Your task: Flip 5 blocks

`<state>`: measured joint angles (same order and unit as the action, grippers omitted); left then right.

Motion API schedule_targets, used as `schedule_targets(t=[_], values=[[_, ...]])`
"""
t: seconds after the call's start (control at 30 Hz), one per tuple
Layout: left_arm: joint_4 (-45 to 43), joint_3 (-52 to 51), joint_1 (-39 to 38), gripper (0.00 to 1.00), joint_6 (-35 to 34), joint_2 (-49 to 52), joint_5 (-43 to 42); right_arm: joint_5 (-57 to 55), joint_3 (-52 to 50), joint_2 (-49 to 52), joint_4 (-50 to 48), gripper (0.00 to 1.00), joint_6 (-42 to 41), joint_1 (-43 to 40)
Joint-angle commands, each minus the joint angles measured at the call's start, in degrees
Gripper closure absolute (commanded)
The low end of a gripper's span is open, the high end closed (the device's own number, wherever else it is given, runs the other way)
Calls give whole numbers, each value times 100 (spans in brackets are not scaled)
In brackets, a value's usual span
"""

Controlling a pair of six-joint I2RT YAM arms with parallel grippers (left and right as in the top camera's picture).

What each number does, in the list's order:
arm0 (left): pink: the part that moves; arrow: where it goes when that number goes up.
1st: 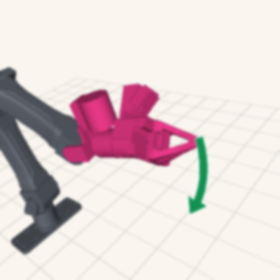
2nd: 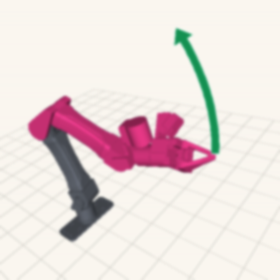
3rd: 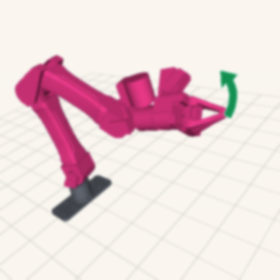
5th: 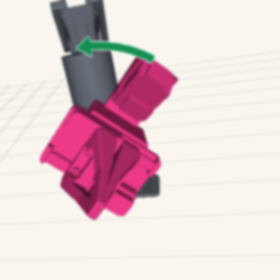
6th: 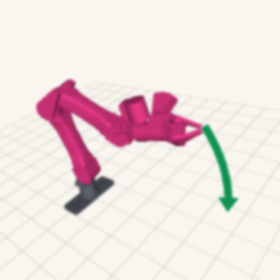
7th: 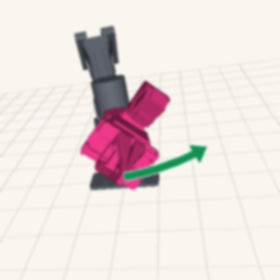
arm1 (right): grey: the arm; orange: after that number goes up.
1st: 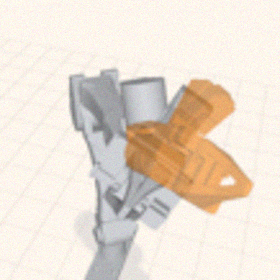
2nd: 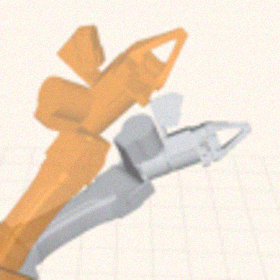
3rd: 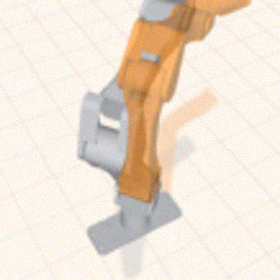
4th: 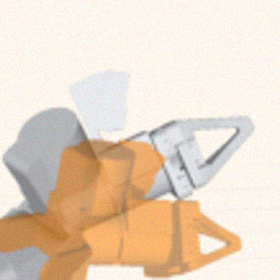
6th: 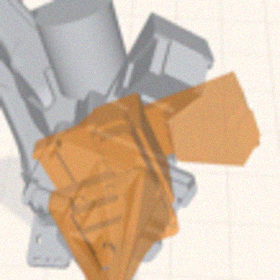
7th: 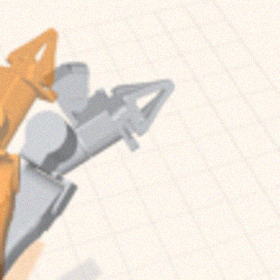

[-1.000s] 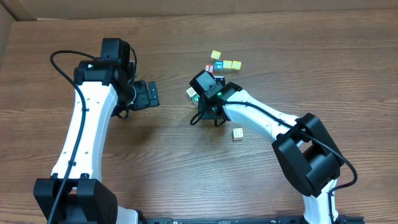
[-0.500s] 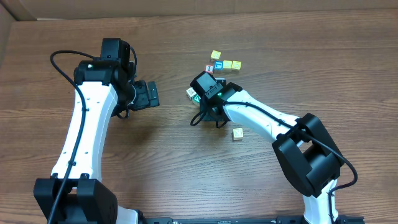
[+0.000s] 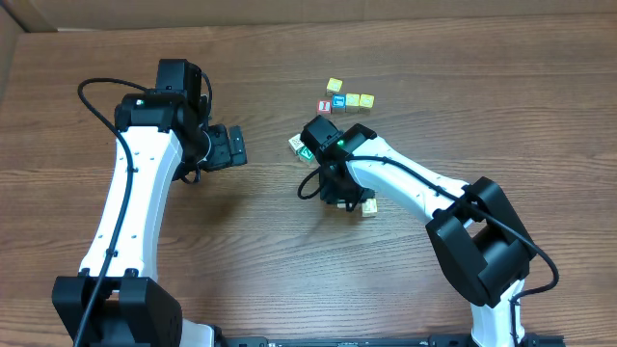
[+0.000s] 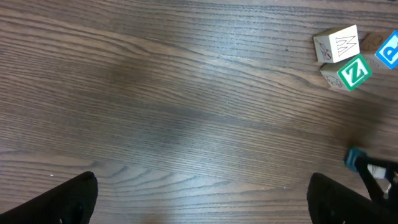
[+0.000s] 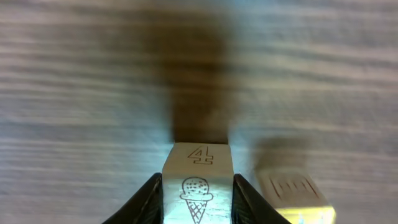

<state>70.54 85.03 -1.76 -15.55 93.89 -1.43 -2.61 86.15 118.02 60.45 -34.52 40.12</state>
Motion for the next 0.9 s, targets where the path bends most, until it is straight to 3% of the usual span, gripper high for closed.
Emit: schedule_targets(t=[0.0,0.33,0.63,0.87], values=[[-11,127,24,0,-79,52,37,79,131,-258,131,67,-20,4],[-11,127,24,0,-76,52,39,79,125,-258,186,66,-17,4],[-11,127,24,0,-76,52,37,79,136,-258,125,46,-13,0],[-11,127,24,0,-79,52,37,76,256,-260,-144,43,46,0]])
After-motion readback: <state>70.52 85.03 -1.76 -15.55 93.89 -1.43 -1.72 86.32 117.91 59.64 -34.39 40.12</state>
